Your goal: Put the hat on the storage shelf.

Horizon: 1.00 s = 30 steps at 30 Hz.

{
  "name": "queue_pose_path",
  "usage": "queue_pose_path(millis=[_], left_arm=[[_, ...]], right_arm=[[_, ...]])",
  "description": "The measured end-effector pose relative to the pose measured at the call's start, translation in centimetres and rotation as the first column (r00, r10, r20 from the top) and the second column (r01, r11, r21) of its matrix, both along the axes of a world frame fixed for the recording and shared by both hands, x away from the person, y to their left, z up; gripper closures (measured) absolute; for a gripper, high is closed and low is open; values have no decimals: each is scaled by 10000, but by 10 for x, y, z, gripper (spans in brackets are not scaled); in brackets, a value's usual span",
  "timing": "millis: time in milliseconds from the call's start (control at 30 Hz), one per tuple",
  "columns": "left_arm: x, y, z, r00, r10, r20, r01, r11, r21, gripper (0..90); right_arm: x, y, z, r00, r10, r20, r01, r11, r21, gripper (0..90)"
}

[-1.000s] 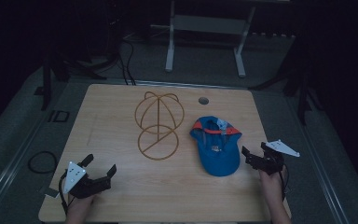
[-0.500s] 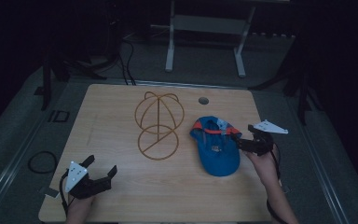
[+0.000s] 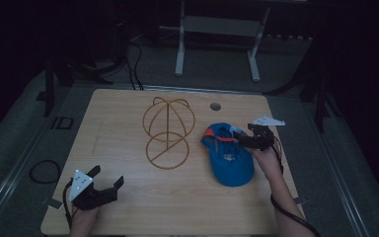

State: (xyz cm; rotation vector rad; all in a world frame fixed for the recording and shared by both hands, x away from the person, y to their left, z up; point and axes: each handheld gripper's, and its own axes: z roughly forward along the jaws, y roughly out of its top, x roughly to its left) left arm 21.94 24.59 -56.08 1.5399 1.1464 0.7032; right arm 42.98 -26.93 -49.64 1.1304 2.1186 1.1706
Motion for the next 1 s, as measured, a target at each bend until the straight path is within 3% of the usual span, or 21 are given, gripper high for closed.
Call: queue_pose_path(millis=[133, 300, 567, 800, 1000], left_arm=[[0, -1, 0, 10000, -45, -8, 45, 9999, 122, 46], [1, 1, 0, 10000, 16, -68, -15, 10000, 94, 46], [-1, 2, 1, 9998, 196, 56, -196, 9998, -61, 46], [-2, 4, 1, 9997, 251, -29, -252, 9992, -318, 46], [-2, 4, 1, 9996, 279, 6, -279, 9993, -259, 46]], right_arm=[[14, 5, -8, 10000, 34, 13, -34, 9995, -324, 310], [29, 7, -19, 9989, -97, -452, 91, 9999, -135, 314], [52, 9, -36, 9939, -294, -1067, 264, 9992, -297, 313], [59, 16, -47, 9889, -47, -1486, -132, 9928, -1191, 371], [58, 19, -54, 9850, 171, -1715, -491, 9817, -1841, 457]])
